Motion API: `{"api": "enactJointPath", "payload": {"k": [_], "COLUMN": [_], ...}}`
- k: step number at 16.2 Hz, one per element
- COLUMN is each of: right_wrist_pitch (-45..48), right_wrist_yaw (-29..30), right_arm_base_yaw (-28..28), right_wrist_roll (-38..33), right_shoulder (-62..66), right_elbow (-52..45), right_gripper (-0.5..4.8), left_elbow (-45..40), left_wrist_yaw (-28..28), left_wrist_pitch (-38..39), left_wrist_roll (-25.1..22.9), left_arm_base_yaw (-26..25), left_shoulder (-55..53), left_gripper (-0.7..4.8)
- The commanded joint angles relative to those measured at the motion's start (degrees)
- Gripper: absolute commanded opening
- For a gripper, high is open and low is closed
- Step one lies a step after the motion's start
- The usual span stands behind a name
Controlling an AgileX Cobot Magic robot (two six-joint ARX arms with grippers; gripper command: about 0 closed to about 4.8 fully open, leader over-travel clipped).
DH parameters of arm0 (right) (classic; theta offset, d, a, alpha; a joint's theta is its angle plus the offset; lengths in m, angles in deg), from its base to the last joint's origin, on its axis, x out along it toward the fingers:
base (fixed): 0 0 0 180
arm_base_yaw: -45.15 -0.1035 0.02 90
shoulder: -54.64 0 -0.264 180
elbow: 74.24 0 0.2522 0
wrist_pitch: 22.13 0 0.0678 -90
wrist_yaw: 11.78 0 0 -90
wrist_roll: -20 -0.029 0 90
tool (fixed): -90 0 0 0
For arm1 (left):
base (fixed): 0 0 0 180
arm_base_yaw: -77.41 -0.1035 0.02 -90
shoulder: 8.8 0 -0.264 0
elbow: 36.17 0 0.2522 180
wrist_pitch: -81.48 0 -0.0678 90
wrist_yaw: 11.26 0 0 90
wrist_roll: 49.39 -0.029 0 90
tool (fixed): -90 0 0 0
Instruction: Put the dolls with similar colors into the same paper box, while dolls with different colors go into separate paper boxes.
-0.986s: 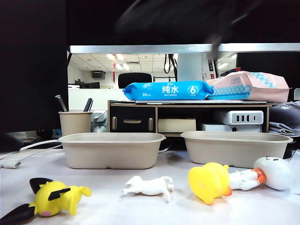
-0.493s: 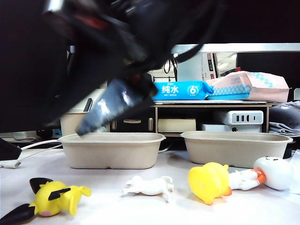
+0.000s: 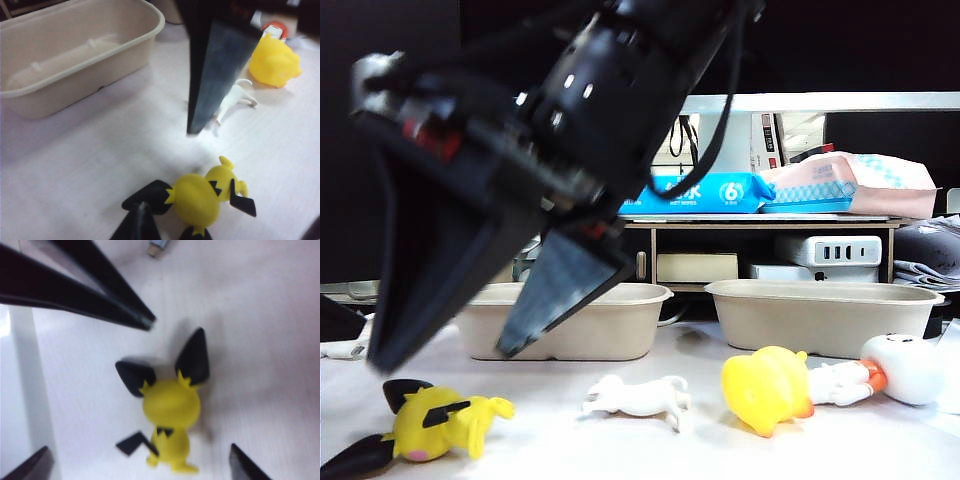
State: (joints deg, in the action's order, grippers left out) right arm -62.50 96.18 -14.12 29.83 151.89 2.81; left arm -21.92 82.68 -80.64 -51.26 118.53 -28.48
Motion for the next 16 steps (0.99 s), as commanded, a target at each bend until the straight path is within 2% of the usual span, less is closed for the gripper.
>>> {"api": "enactJointPath", "payload": {"k": [1,6,9,12,13,14,15,16], "right_wrist_pitch": [3.1,4.6,4.9,5.4,6.0,6.4,6.7,6.8], "right_wrist_yaw": [-0.8,-2.9,-2.9,-2.9,-3.1,-3.1,-3.9,-5.4], "right_arm_base_yaw": [0.0,-0.3,-0.5,-0.5,-0.5,-0.5,-0.5,-0.5], "right_wrist_roll": [1.0,1.2,1.2,1.2,1.1,1.1,1.1,1.1], "right_shoulder": [2.0,5.1,6.3,6.4,6.4,6.4,6.4,6.4], "right_elbow": [0.3,0.5,0.5,0.5,0.5,0.5,0.5,0.5], "right_gripper": [4.79,4.79,3.78,2.08,1.87,1.25,0.92,0.91], "left_elbow": [0.1,0.1,0.1,0.1,0.1,0.1,0.1,0.1], "left_wrist_yaw": [0.1,0.1,0.1,0.1,0.1,0.1,0.1,0.1], "left_wrist_pitch": [-0.3,-0.3,-0.3,-0.3,-0.3,-0.3,-0.3,-0.3], "left_wrist_roll": [-0.1,-0.1,-0.1,-0.1,-0.1,-0.1,-0.1,-0.1], "left_arm_base_yaw": [0.0,0.0,0.0,0.0,0.0,0.0,0.0,0.0], "left_shoulder": [0.0,0.0,0.0,0.0,0.0,0.0,0.0,0.0], "left_gripper": [-0.05,-0.05,-0.05,-0.05,-0.05,-0.05,-0.05,-0.05]}}
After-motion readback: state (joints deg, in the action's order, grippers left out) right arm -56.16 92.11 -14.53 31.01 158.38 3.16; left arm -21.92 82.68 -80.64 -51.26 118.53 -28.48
